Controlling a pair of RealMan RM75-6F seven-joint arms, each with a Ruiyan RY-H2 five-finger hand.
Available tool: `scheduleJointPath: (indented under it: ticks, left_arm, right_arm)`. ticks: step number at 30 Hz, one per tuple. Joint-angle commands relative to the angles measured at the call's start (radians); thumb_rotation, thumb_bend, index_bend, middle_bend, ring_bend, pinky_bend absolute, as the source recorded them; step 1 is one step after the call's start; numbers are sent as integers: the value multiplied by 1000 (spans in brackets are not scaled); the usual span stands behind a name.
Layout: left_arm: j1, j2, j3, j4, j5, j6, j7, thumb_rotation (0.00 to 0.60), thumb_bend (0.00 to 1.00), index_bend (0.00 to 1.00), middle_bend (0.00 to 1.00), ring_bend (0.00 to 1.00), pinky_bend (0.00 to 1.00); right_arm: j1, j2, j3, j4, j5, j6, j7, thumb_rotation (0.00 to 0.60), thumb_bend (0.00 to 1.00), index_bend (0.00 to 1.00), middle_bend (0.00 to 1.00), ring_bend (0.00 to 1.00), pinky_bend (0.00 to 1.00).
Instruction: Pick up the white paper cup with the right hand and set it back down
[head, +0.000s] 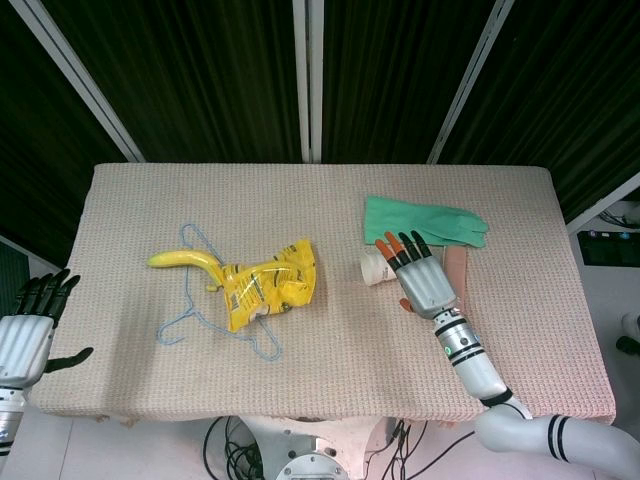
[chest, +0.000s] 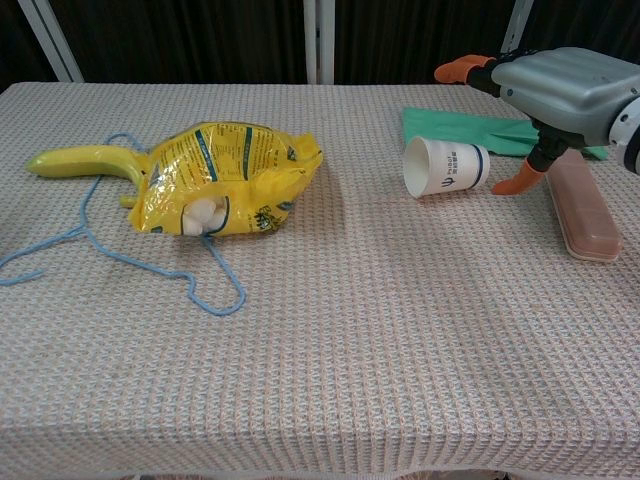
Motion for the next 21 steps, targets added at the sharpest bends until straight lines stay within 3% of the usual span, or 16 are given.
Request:
scheduleJointPath:
  ticks: [1,10,21]
  left_arm:
    - [-1,1,-1,3,-3,-3,-4,600,92,34,0,0,6]
    - [-4,0,-1,9,-8,-11,-11,600,93,34,0,0,6]
    - [-4,1,-1,11,-9,-11,-12,600,93,34,0,0,6]
  right_arm:
    - [62,-104,37,66,143,33,-121,600,24,0,0,0,0]
    - [124,-187,57,157,237,12,-156,600,25,28,0,0,0]
    - [158,-232,37,213,266,12,-171,600,73,283,0,0,0]
